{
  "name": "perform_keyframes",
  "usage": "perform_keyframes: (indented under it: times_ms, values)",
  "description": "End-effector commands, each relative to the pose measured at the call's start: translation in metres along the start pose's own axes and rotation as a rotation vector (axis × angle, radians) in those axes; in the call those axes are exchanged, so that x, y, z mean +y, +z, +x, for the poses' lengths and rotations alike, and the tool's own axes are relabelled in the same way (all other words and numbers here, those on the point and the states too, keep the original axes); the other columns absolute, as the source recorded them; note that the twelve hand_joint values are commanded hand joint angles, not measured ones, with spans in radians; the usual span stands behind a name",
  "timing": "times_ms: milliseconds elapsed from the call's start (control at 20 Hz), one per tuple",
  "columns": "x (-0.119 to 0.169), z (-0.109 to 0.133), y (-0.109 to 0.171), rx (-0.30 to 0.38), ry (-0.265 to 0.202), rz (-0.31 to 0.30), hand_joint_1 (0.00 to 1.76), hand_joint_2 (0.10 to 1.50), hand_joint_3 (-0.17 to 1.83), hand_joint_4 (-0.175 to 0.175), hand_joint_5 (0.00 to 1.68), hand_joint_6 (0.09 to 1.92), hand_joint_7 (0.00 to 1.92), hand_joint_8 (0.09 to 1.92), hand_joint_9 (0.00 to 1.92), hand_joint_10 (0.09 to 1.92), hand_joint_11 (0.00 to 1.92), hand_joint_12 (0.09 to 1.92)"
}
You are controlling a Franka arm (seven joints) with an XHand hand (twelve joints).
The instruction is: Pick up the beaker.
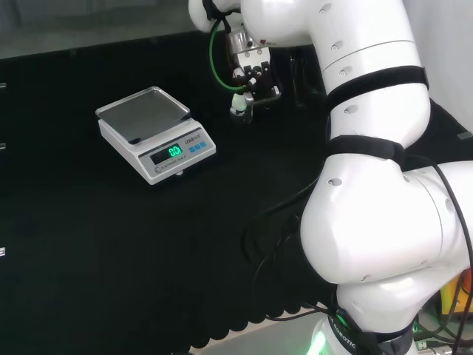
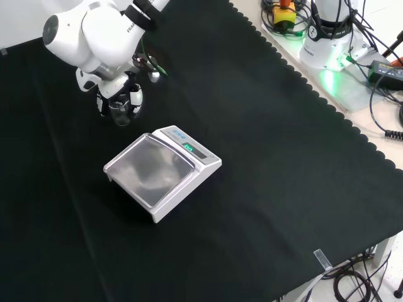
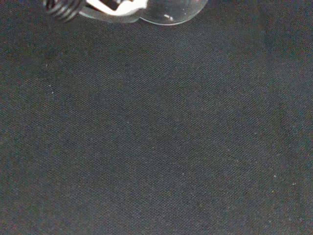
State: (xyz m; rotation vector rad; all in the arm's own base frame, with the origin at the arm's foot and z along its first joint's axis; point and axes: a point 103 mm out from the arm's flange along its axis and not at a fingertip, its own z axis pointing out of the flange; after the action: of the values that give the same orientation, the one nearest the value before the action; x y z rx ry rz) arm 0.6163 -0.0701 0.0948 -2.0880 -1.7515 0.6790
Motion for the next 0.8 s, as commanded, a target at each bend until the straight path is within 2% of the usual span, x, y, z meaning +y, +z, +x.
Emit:
perform_keyframes:
  times_ms: [50, 300, 600, 700, 800]
  values:
    - [-0.007, 0.009, -0.012, -0.018, 0.003, -0.038, 1.17, 0.79, 0.64, -0.175, 0.74, 0.55, 1.07, 0.73, 1.37, 0.45, 1.51, 0.68]
    - [-0.016, 0.017, -0.022, -0.009, -0.011, -0.06, 1.23, 0.77, 0.68, -0.175, 0.76, 0.7, 1.17, 0.82, 1.34, 0.68, 1.49, 0.78]
    - [-0.041, 0.02, -0.044, 0.0, -0.018, -0.1, 1.24, 0.77, 0.69, -0.175, 0.82, 0.73, 1.21, 0.84, 1.35, 0.72, 1.49, 0.81]
    - [-0.051, 0.021, -0.051, 0.0, -0.023, -0.129, 1.18, 0.94, 0.4, -0.175, 0.87, 0.99, 1.23, 0.86, 1.36, 0.75, 1.48, 0.85]
    - [-0.061, 0.021, -0.059, 0.008, -0.023, -0.141, 1.16, 1.05, 0.18, -0.175, 0.91, 1.06, 1.25, 0.87, 1.36, 0.8, 1.47, 0.9]
